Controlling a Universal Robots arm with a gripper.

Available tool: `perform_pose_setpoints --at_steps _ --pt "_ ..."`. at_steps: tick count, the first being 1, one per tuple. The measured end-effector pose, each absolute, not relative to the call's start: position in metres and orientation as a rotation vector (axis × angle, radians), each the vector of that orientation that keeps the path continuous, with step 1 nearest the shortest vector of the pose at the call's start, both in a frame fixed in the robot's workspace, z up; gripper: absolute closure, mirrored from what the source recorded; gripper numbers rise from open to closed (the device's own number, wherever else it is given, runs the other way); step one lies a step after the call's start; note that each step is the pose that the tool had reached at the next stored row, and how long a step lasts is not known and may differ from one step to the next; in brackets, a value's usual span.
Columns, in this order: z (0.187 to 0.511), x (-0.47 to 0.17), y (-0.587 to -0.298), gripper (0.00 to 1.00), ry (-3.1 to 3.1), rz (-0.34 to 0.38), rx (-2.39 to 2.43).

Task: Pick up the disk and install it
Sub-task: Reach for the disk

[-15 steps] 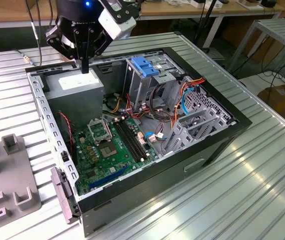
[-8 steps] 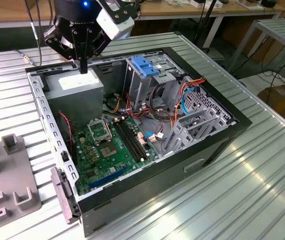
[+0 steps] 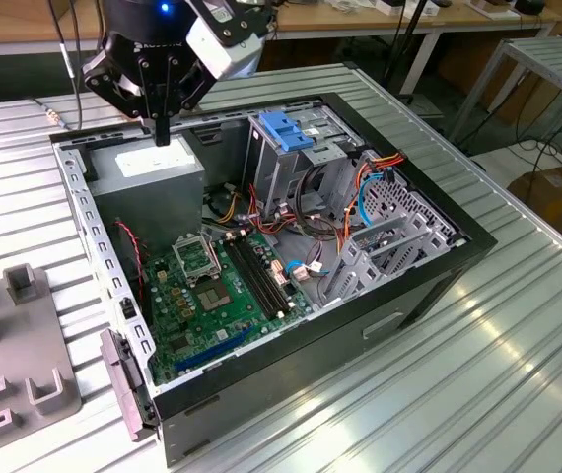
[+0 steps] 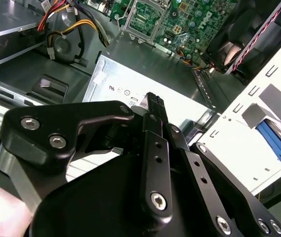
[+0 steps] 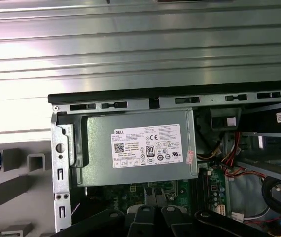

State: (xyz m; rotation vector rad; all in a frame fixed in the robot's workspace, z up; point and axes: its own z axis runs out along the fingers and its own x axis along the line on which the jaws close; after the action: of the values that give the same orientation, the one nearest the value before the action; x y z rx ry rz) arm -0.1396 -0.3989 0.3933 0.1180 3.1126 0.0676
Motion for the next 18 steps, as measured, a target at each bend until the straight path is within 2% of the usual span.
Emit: perform_pose_setpoints --at_steps 18 --pt "0.3933 -0.1479 -0.399 0.9 3.113 0.068 0.118"
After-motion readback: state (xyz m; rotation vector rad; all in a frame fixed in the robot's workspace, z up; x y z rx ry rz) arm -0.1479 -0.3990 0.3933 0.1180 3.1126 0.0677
